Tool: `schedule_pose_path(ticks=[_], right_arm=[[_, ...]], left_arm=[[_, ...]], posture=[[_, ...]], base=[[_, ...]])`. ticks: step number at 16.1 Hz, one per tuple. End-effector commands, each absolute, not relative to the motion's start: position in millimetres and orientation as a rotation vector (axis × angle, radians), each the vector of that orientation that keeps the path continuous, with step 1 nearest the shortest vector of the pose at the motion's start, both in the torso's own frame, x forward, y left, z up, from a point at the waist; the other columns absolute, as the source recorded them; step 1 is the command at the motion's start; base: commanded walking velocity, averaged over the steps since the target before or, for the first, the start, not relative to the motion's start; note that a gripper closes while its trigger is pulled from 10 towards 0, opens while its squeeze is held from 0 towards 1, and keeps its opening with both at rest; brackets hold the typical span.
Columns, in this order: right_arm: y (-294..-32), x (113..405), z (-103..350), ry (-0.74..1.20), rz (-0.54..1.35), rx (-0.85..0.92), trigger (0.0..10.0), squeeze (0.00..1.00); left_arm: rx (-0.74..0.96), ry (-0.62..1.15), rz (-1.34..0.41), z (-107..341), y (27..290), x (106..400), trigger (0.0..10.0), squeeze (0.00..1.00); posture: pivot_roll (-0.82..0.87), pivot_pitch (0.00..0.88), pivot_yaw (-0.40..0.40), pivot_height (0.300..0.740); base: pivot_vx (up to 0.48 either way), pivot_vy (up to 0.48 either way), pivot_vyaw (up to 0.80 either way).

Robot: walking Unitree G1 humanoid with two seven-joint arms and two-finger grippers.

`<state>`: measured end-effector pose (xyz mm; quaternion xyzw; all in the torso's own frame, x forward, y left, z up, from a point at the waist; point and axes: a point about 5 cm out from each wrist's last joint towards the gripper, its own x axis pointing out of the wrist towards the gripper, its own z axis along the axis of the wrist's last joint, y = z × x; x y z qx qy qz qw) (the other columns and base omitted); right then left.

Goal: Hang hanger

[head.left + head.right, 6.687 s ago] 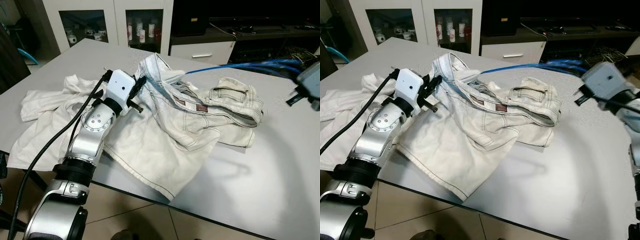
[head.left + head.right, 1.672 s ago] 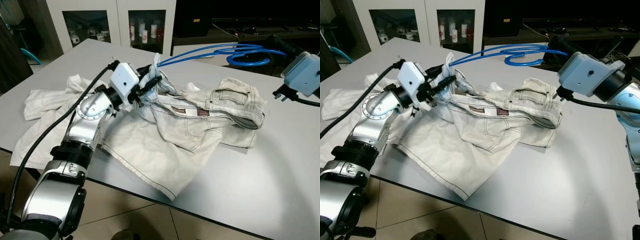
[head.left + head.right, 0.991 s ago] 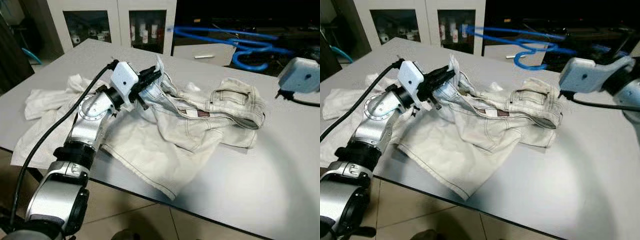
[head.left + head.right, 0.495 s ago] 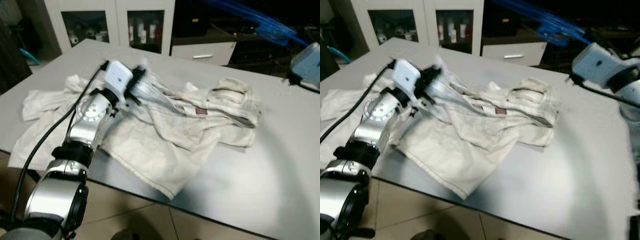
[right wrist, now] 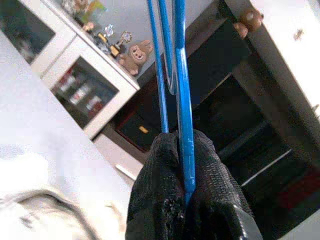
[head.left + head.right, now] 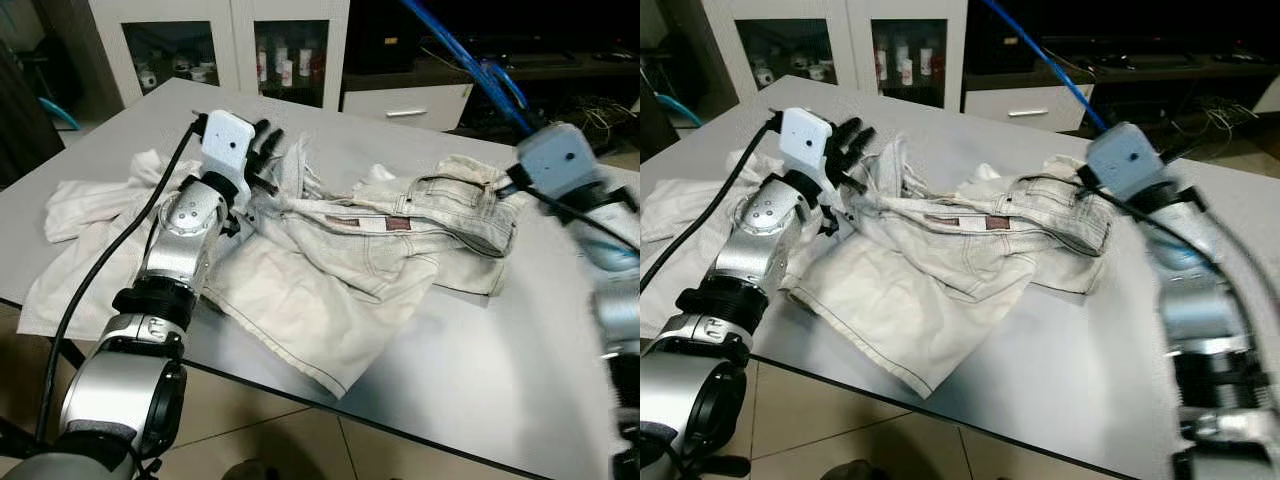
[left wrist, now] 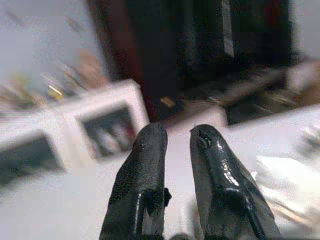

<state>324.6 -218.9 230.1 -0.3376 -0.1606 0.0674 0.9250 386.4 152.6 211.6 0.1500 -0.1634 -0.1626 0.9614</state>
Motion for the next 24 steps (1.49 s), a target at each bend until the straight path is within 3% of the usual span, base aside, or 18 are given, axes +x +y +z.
schedule_pose_path(ticks=[1, 2, 9, 14, 19, 24], right_arm=[[-221, 323, 227, -0.309, 0.114, -0.650, 10.0, 0.00], [-215, 323, 224, -0.305, 0.118, -0.628, 10.0, 0.00], [-199, 305, 210, -0.340, 0.119, -0.482, 10.0, 0.00], [-169, 287, 197, -0.384, 0.108, -0.384, 10.0, 0.00], [-167, 267, 192, -0.412, 0.057, -0.362, 10.0, 0.00], [-177, 247, 186, -0.410, 0.040, -0.432, 10.0, 0.00]], left_arm=[[0.292, -0.448, -0.253, 230, 159, 383, 10.0, 0.00], [0.198, -0.451, -0.236, 233, 164, 383, 10.0, 0.00], [0.090, -0.238, -0.364, 183, 162, 362, 10.0, 0.00], [0.045, -0.185, -0.503, 176, 134, 342, 10.0, 0.00], [0.014, -0.170, -0.570, 166, 110, 317, 10.0, 0.00], [0.042, -0.156, -0.606, 159, 106, 299, 10.0, 0.00]], posture=[[0.04, 0.000, -0.014, 0.723], [0.04, 0.000, -0.015, 0.723], [0.05, 0.000, -0.022, 0.723], [0.04, 0.000, -0.021, 0.723], [0.03, 0.000, -0.011, 0.723], [0.02, 0.000, -0.008, 0.723]], base=[[0.000, 0.000, 0.00], [0.000, 0.000, 0.00], [0.000, 0.000, 0.00], [0.000, 0.000, 0.00], [0.000, 0.000, 0.00], [0.000, 0.000, 0.00]])
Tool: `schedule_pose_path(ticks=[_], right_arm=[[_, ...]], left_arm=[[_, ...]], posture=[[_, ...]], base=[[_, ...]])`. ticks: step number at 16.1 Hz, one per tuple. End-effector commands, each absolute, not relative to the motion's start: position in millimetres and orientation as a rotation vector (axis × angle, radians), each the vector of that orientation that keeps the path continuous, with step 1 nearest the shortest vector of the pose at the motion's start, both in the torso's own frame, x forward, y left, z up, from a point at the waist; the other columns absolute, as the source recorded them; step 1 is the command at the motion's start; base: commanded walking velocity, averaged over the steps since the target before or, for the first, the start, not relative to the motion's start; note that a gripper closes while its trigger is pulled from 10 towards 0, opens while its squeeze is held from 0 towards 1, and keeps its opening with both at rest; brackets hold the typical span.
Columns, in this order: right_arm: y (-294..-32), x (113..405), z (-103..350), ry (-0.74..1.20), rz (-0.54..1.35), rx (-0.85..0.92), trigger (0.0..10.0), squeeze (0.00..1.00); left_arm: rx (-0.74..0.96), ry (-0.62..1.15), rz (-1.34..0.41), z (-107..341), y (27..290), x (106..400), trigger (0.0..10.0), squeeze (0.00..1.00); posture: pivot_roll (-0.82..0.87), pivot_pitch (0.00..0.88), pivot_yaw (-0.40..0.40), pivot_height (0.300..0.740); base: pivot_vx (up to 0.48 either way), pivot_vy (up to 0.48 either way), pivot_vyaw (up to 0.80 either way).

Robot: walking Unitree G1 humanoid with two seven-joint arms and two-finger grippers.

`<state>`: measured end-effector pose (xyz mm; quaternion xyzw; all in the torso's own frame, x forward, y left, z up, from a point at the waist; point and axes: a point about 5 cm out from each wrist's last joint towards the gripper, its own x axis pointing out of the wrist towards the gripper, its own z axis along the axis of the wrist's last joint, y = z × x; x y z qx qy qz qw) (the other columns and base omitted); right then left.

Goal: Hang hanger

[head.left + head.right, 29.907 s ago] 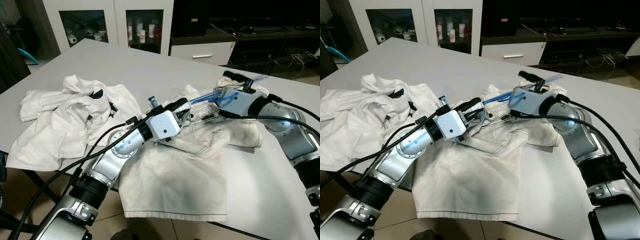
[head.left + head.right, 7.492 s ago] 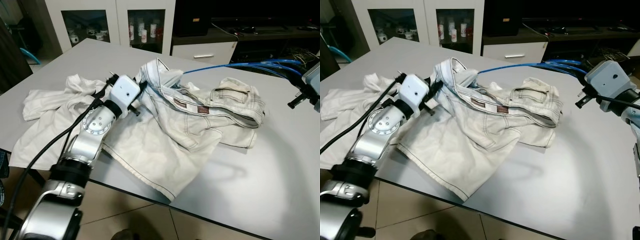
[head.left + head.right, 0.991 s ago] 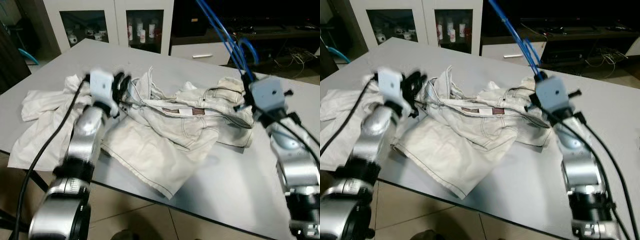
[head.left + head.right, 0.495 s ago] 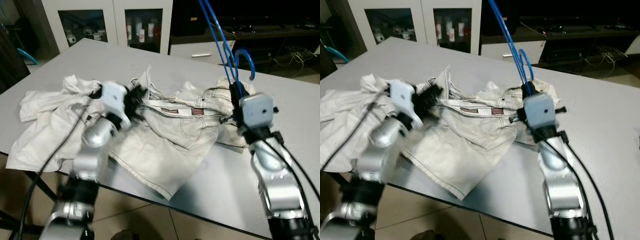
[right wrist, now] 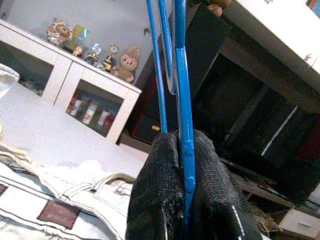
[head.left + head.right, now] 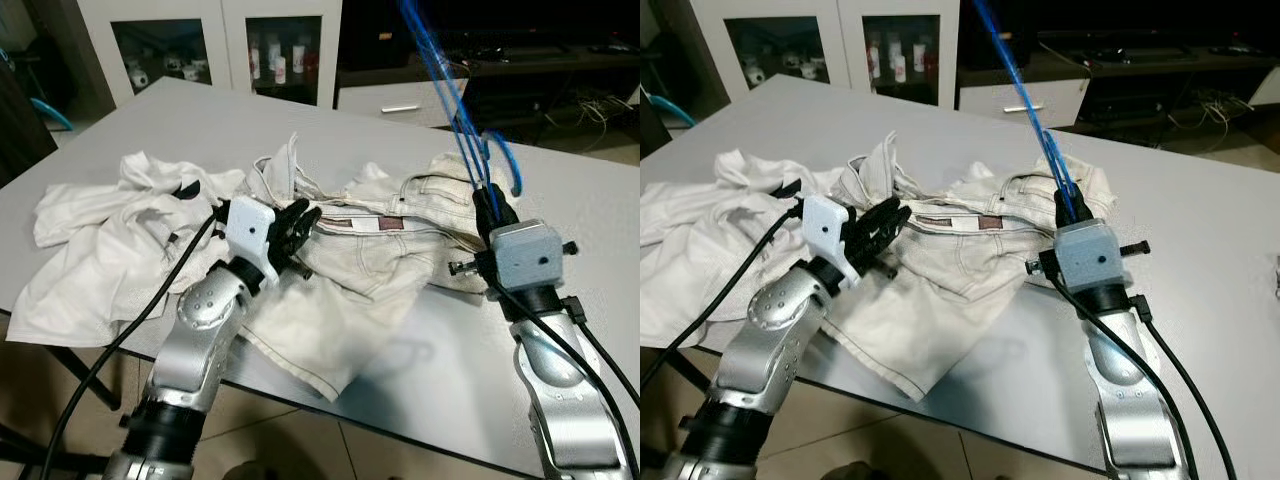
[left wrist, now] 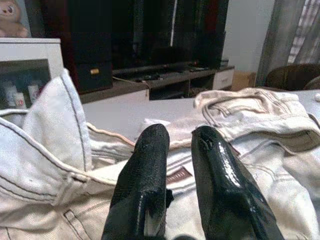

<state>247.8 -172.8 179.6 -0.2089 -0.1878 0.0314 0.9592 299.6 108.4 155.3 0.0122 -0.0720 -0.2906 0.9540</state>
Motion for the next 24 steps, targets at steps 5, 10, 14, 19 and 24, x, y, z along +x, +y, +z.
schedule_pose_path(ticks=[5, 10, 14, 19, 24], right_arm=[[-179, 242, 187, -0.407, 0.037, -0.460, 10.0, 0.00], [-178, 248, 190, -0.416, 0.034, -0.455, 10.0, 0.00], [-175, 249, 188, -0.407, 0.035, -0.437, 10.0, 0.00], [-177, 251, 189, -0.408, 0.027, -0.440, 10.0, 0.00], [-177, 254, 188, -0.391, 0.013, -0.405, 10.0, 0.00]], left_arm=[[0.064, -0.143, -0.619, 156, 102, 291, 10.0, 0.00], [0.080, -0.139, -0.635, 155, 96, 290, 10.0, 0.00], [0.082, -0.140, -0.632, 156, 95, 292, 10.0, 0.00], [0.083, -0.147, -0.637, 158, 92, 294, 10.0, 0.00], [0.083, -0.151, -0.642, 160, 90, 297, 10.0, 0.00]], posture=[[0.01, 0.000, -0.012, 0.723], [0.01, 0.000, -0.014, 0.723], [0.01, 0.000, -0.014, 0.723], [0.01, 0.000, -0.015, 0.723], [0.02, 0.000, -0.012, 0.723]], base=[[0.000, 0.000, 0.00], [0.000, 0.000, 0.00], [0.000, 0.000, 0.00], [0.000, 0.000, 0.00], [0.000, 0.000, -0.40]])
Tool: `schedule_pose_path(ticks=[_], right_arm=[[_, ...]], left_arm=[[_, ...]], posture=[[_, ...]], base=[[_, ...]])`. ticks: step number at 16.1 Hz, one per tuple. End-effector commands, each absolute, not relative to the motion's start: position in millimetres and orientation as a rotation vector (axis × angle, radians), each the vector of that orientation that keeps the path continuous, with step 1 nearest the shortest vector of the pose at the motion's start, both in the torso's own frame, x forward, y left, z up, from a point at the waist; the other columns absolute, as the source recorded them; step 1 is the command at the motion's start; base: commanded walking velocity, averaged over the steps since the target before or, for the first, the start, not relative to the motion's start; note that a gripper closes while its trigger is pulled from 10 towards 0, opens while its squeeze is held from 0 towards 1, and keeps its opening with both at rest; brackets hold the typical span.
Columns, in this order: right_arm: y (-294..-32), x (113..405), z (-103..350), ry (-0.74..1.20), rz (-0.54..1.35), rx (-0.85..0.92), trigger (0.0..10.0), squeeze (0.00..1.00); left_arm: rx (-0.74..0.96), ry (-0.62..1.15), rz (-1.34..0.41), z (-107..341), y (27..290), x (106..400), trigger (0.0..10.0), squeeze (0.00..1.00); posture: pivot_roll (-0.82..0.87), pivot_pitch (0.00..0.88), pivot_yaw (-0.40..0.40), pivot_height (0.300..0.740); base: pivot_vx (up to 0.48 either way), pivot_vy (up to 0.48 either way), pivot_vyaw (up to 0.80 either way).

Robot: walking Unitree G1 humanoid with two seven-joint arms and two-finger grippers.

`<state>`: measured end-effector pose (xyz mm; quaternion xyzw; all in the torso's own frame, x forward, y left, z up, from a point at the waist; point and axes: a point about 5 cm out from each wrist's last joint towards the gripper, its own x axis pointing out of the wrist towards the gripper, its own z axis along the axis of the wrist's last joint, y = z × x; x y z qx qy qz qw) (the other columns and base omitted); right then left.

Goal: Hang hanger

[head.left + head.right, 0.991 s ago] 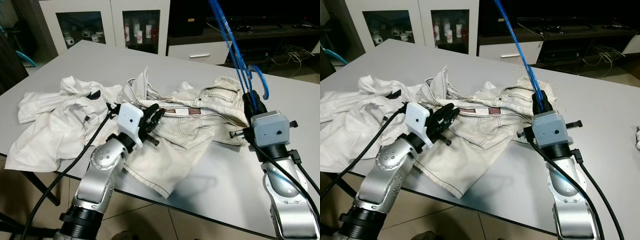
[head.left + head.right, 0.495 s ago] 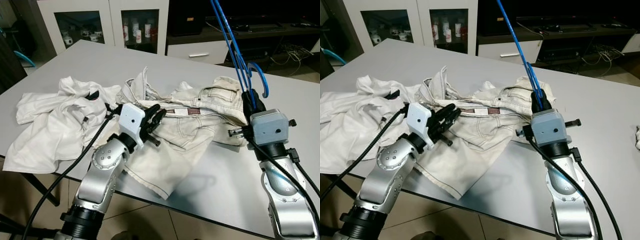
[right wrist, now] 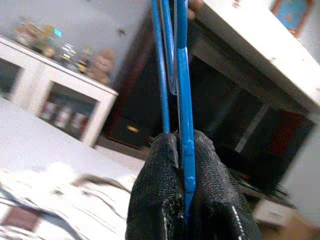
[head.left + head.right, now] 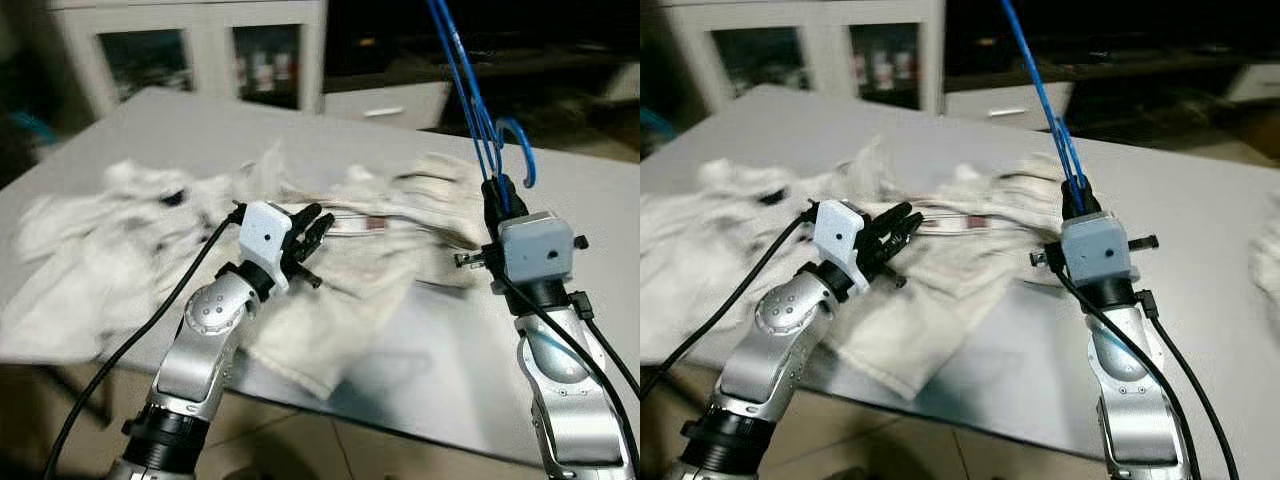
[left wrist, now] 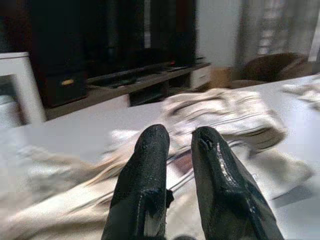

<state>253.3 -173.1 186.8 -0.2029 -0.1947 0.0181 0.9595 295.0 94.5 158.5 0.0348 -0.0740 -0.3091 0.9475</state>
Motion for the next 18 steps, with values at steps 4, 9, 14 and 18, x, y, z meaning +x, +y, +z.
schedule_pose_path(ticks=[4, 9, 14, 18], right_arm=[[-175.0, 255.6, 189.1, -0.405, 0.019, -0.416, 10.0, 0.00], [-173.8, 258.0, 189.1, -0.406, 0.025, -0.416, 10.0, 0.00], [-172.5, 260.0, 188.7, -0.406, 0.032, -0.416, 10.0, 0.00], [-171.9, 261.3, 188.9, -0.407, 0.036, -0.419, 10.0, 0.00]], left_arm=[[0.083, -0.156, -0.643, 160.7, 89.2, 296.7, 10.0, 0.00], [0.088, -0.165, -0.641, 161.9, 88.5, 298.4, 10.0, 0.00], [0.088, -0.171, -0.644, 162.7, 86.4, 298.8, 10.0, 0.00], [0.087, -0.175, -0.645, 163.2, 85.4, 299.3, 10.0, 0.00]], posture=[[0.02, 0.000, -0.012, 0.723], [0.02, 0.000, -0.012, 0.723], [0.02, 0.000, -0.014, 0.723], [0.02, 0.000, -0.015, 0.723]], base=[[0.000, 0.000, 0.00], [0.000, 0.000, 0.00], [0.000, -0.365, 0.00], [0.000, -0.395, 0.00]])
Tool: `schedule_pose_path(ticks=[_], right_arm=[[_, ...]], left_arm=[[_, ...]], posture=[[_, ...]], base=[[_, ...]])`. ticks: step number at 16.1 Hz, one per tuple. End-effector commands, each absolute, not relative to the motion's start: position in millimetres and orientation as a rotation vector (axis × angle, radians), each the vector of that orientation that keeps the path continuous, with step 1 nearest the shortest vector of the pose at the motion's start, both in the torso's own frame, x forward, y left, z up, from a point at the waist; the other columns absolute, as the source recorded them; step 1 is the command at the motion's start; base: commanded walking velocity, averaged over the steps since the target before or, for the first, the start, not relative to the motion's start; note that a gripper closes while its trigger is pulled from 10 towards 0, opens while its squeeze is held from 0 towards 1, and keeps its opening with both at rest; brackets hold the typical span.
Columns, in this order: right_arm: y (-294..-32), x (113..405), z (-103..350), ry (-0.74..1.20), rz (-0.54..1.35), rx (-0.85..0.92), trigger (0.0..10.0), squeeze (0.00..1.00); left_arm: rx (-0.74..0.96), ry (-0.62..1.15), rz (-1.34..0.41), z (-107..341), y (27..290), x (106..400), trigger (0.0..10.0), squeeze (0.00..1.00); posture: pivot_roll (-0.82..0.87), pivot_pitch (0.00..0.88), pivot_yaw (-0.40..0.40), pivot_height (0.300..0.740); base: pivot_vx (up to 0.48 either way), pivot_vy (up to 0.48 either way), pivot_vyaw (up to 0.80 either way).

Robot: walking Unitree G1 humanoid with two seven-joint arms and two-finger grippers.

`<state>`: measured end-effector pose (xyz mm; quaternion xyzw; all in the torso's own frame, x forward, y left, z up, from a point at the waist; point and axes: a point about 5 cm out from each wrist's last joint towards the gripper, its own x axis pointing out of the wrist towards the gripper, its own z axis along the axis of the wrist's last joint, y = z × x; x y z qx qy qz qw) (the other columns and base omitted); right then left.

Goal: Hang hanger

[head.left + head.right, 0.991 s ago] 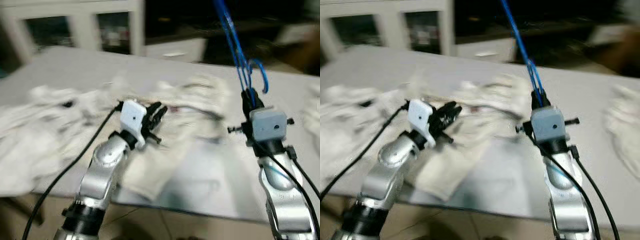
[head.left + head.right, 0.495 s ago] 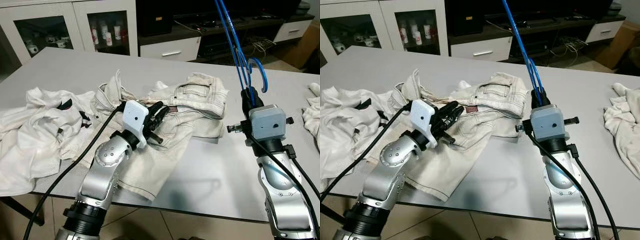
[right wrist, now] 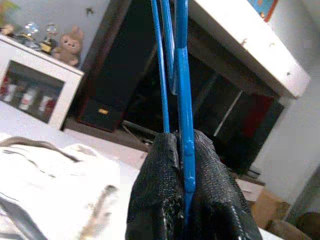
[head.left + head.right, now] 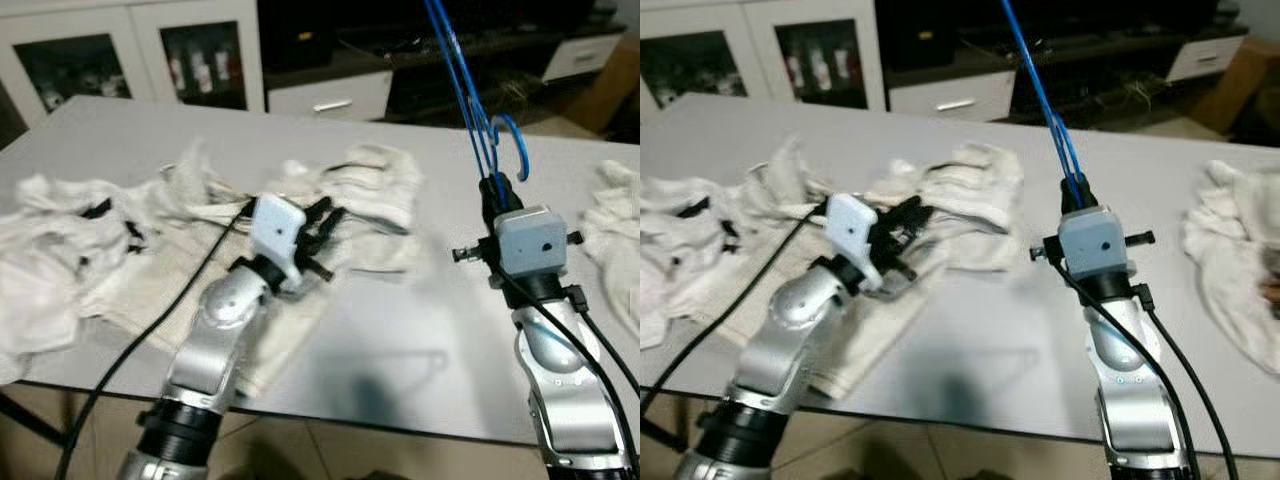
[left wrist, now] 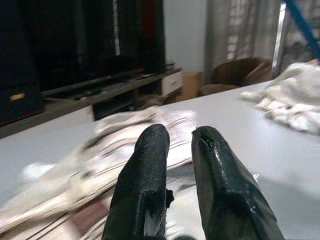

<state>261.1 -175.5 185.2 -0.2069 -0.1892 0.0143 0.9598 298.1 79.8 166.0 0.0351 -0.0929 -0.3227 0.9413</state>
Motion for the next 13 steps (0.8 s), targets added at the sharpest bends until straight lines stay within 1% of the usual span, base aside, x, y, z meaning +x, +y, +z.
schedule_pose_path(ticks=[1, 13], right_arm=[[-172.1, 261.7, 188.9, -0.408, 0.036, -0.420, 10.0, 0.00], [-173.5, 264.4, 189.3, -0.412, 0.040, -0.430, 10.0, 0.00]], left_arm=[[0.087, -0.175, -0.645, 163.2, 85.0, 299.3, 10.0, 0.00], [0.087, -0.183, -0.651, 163.9, 83.0, 301.7, 10.0, 0.00]], posture=[[0.02, 0.000, -0.015, 0.723], [0.02, 0.000, -0.017, 0.723]], base=[[0.000, -0.394, 0.00], [0.000, -0.383, 0.00]])
